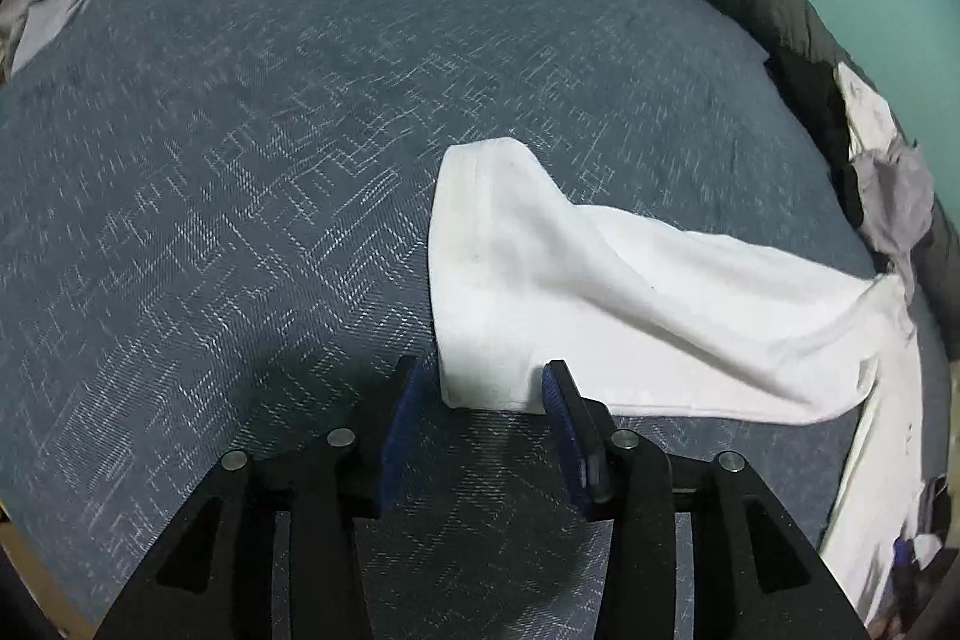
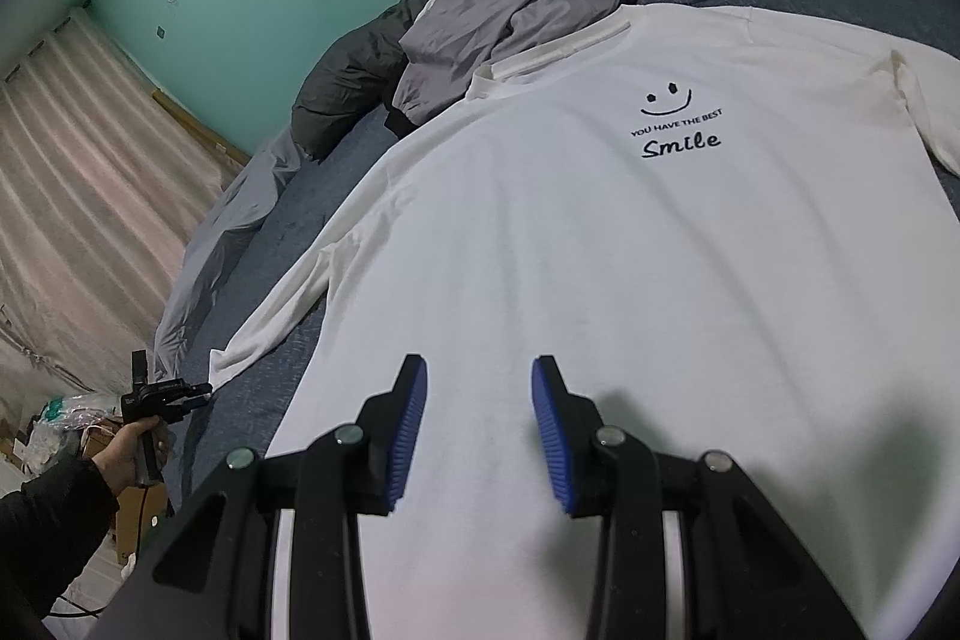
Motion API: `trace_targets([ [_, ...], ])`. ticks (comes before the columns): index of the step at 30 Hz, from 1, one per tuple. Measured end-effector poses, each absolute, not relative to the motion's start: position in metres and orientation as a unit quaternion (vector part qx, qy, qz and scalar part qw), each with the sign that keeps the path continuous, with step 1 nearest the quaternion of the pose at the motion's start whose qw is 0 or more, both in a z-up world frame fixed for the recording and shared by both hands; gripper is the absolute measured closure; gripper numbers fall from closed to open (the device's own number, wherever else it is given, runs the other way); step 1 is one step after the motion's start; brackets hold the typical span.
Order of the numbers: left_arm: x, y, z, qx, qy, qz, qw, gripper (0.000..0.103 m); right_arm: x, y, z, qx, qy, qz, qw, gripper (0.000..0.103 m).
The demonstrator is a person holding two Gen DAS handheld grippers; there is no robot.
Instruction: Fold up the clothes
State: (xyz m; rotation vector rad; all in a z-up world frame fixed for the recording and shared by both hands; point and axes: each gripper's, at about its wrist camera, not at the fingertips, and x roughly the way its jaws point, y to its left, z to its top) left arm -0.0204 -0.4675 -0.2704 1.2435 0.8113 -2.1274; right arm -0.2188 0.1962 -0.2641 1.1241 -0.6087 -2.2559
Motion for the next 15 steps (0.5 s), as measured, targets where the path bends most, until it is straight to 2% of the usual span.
trace_targets([
  [1,-0.020,-0.467,-0.270,0.464,0.300,-0.788,0.271,0.093,-0.219,0.196,-0.264,0.417,-0.226,-0.838,0.271,0.067],
  [10,0.014,-0.463,-0.225,0.468,0.291,-0.787,0.276,0.095,-0.220,0.198,-0.262,0.413,-0.235,-0.836,0.274,0.067],
  [15,0.015,-0.477,-0.257,0.507,0.313,-0.755,0.275,0.095,-0.219,0.197,-0.258,0.409,-0.235,-0.836,0.279,0.067],
])
